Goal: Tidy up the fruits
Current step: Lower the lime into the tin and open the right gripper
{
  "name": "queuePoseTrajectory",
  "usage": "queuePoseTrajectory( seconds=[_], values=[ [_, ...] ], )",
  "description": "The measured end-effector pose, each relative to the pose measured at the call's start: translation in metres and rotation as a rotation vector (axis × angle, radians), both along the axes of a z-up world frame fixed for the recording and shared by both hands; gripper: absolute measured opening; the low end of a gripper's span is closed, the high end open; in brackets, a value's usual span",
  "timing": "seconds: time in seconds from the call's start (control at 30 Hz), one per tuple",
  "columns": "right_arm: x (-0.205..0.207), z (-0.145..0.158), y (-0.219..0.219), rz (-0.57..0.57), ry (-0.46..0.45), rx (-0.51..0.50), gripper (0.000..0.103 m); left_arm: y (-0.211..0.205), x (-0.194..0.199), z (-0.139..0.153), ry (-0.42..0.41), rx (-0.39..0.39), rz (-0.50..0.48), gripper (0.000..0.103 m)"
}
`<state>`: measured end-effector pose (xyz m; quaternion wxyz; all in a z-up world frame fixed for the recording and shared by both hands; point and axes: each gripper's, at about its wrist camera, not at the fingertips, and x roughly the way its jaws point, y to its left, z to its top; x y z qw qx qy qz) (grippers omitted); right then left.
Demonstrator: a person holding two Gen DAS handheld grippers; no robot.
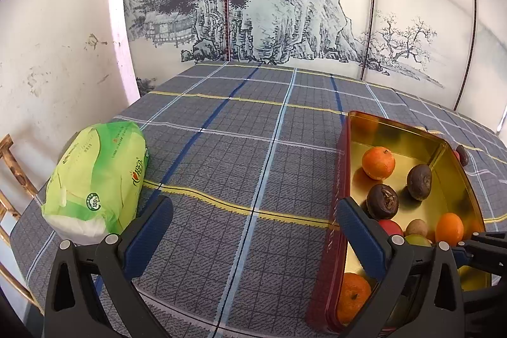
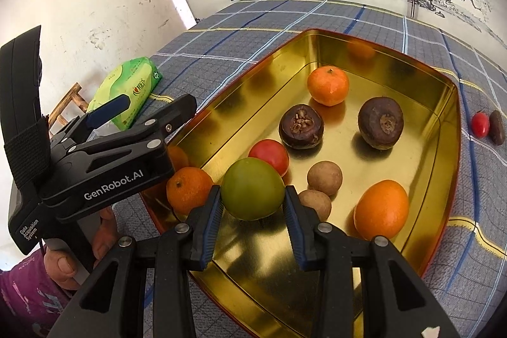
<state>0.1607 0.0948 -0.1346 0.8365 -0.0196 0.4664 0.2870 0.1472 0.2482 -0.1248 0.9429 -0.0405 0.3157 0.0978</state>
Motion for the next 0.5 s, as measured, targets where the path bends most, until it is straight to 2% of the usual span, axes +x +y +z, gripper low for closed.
queuePoseTrajectory(
  seconds=[0.2,0.5],
  values=[
    [-0.001,0.008,-0.006,-0.012,-0.018,0.051,0.038,0.0,0.0,0.001,0.0,0.0,0.001,0.102],
    [-0.009,0.029,-0.029,-0.043,-0.094,0.095,0.038,-0.001,0.001,0.001,0.001,0.003,0.002,0.102]
  ],
)
